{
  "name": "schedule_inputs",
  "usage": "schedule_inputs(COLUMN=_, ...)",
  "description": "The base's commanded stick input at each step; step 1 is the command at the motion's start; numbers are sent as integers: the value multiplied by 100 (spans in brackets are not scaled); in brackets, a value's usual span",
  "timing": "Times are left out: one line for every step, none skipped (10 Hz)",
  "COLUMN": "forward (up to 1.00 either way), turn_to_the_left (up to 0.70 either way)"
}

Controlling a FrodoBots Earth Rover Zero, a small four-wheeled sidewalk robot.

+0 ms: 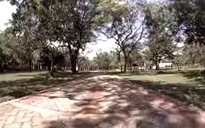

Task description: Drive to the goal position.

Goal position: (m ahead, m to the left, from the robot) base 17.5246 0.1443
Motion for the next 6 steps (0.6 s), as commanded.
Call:
schedule_inputs(forward=70, turn_to_the_left=0)
schedule_inputs(forward=70, turn_to_the_left=0)
schedule_inputs(forward=70, turn_to_the_left=0)
schedule_inputs(forward=70, turn_to_the_left=0)
schedule_inputs(forward=70, turn_to_the_left=0)
schedule_inputs(forward=70, turn_to_the_left=0)
